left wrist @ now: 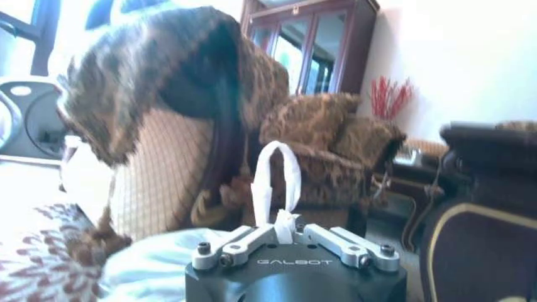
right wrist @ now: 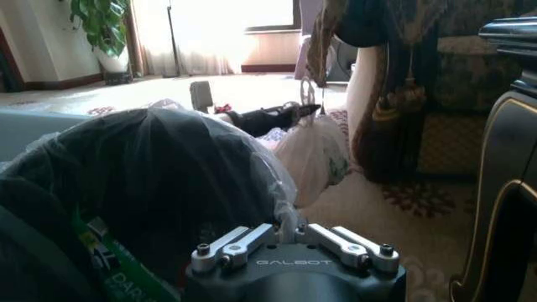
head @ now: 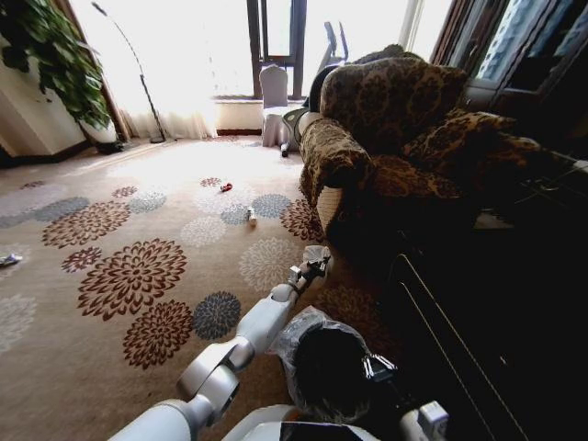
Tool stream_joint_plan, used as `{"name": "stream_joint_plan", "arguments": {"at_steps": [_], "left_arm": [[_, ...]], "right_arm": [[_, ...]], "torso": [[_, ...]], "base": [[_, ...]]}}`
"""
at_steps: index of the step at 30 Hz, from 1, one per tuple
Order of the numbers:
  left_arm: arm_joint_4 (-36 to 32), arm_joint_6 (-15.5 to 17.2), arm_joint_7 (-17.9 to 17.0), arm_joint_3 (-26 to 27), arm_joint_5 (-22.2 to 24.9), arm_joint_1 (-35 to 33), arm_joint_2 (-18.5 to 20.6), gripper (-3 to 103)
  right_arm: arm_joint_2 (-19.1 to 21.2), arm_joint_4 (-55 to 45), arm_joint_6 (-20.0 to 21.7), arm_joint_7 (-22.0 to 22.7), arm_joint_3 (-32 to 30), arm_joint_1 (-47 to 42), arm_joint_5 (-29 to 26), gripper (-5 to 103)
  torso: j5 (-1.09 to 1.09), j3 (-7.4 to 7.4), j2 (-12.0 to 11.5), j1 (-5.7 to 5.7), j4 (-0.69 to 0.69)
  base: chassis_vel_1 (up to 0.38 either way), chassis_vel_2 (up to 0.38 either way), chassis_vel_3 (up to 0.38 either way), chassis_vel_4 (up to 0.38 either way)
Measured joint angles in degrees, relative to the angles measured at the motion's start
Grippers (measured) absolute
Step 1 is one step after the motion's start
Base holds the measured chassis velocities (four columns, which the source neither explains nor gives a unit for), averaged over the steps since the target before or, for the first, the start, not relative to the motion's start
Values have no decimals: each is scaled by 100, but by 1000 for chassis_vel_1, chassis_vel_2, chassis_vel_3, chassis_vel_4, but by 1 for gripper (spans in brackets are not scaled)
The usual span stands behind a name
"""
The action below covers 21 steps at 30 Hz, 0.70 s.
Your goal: Pick up the trash from the ground and place it into the trash bin.
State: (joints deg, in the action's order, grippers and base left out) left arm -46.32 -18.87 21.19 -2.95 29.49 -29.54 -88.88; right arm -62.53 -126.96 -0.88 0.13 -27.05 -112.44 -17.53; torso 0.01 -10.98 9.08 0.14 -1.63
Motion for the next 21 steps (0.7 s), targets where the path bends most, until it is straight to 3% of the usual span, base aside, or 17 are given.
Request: {"name": "stream_joint_plan", "arguments": {"at_steps": [2,9,13,16,21], "left_arm": [[-552,150,-24,-5,255,-71,317,0],[-1806,423,-182,213,704,-174,1041,0],[-2155,488,-255,255,897,-202,1225,0],[-3033,596,-368,260,1319,-373,1635,0],[-3959,750,-603,276,1777,-612,1923,0]], "right_arm": [[79,74,87,24,114,238,-68,2],[401,394,318,65,561,976,-246,2],[506,525,366,66,686,1208,-304,2],[677,757,503,-6,1027,1663,-354,2],[702,1042,580,-7,1519,2261,-372,2]], "torso": [[-1,0,0,0,-5],[-1,0,0,0,-3],[-2,0,-1,0,-3],[-5,0,0,0,-2],[-2,0,-1,0,-2]], "base": [[0,0,0,0],[0,0,0,0],[0,0,0,0],[0,0,0,0],[0,0,0,0]]}}
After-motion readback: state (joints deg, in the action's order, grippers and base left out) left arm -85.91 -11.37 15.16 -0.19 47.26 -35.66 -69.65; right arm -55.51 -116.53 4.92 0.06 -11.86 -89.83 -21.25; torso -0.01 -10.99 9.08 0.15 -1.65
